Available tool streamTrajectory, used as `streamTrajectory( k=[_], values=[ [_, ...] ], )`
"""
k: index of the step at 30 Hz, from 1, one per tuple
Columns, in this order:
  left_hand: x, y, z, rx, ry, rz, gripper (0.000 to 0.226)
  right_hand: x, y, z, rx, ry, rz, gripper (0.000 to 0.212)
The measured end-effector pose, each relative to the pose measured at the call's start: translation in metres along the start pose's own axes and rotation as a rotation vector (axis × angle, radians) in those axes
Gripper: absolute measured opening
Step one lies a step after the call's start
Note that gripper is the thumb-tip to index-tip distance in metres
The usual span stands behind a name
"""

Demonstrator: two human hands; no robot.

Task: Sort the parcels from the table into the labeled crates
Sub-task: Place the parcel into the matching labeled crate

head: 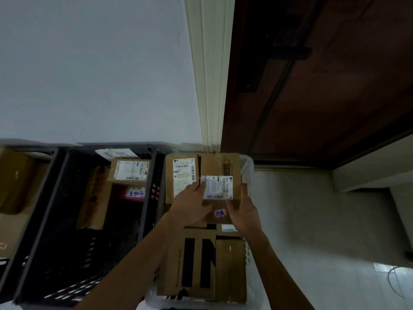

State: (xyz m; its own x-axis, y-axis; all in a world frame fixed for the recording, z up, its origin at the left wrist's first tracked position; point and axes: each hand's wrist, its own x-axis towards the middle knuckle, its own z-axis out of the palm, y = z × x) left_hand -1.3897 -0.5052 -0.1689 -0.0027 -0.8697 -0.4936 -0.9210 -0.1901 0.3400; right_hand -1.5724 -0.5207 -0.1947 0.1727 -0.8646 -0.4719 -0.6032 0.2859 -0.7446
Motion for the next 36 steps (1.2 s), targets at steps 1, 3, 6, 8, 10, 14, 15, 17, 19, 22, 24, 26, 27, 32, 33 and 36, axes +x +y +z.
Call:
streamTrajectory(
  k=[1,3,6,8,10,14,15,17,19,22,24,26,27,32,33,36],
  values=[
    [-0.001,-0.002,0.001,0.060,0.018,0.017,0.082,0.001,0.000,0.002,0.005,-0.002,0.010,0.074],
    [-0.002,-0.006,0.005,0.143,0.029,0.016,0.090,0.001,-0.001,0.006,0.020,-0.001,0.026,0.072],
    [-0.004,-0.006,0.016,0.193,0.019,0.015,0.104,-0.001,-0.004,0.007,-0.024,0.026,0.020,0.073],
    [-0.005,-0.005,0.022,0.192,0.021,0.021,0.104,-0.006,-0.005,0.009,-0.120,0.069,-0.011,0.080],
    [-0.008,-0.004,0.023,0.159,0.057,0.052,0.089,-0.012,-0.005,0.013,-0.293,0.085,-0.055,0.087],
    [-0.009,-0.007,0.018,0.124,0.129,0.165,0.051,-0.018,-0.010,0.019,-0.579,0.055,0.006,0.107],
    [-0.008,-0.008,0.016,0.111,0.129,0.188,0.048,-0.018,-0.011,0.019,-0.610,0.052,0.029,0.113],
    [-0.005,-0.011,0.010,0.071,0.118,0.211,0.045,-0.015,-0.016,0.022,-0.663,0.034,0.059,0.123],
    [-0.004,-0.015,0.008,0.069,0.116,0.203,0.044,-0.012,-0.021,0.025,-0.712,0.015,0.087,0.130],
    [-0.002,-0.022,0.013,0.110,0.159,0.088,0.048,-0.009,-0.025,0.032,-0.742,0.014,0.114,0.133],
    [0.002,-0.024,0.015,0.122,0.158,-0.038,0.057,-0.007,-0.028,0.034,-0.753,0.007,0.125,0.133],
    [0.006,-0.023,0.015,0.149,0.146,-0.117,0.068,-0.003,-0.032,0.032,-0.741,0.002,0.121,0.131],
    [0.007,-0.022,0.016,0.159,0.136,-0.140,0.070,-0.001,-0.034,0.030,-0.737,-0.001,0.113,0.131],
    [0.004,-0.022,0.019,0.071,0.128,-0.235,0.075,0.007,-0.039,0.016,-0.759,-0.015,0.051,0.130],
    [0.001,-0.025,0.018,0.067,0.130,-0.242,0.077,0.007,-0.039,0.015,-0.759,-0.020,0.043,0.129],
    [-0.004,-0.033,0.016,0.078,0.125,-0.241,0.081,0.006,-0.039,0.017,-0.774,-0.024,0.035,0.127]
  ],
)
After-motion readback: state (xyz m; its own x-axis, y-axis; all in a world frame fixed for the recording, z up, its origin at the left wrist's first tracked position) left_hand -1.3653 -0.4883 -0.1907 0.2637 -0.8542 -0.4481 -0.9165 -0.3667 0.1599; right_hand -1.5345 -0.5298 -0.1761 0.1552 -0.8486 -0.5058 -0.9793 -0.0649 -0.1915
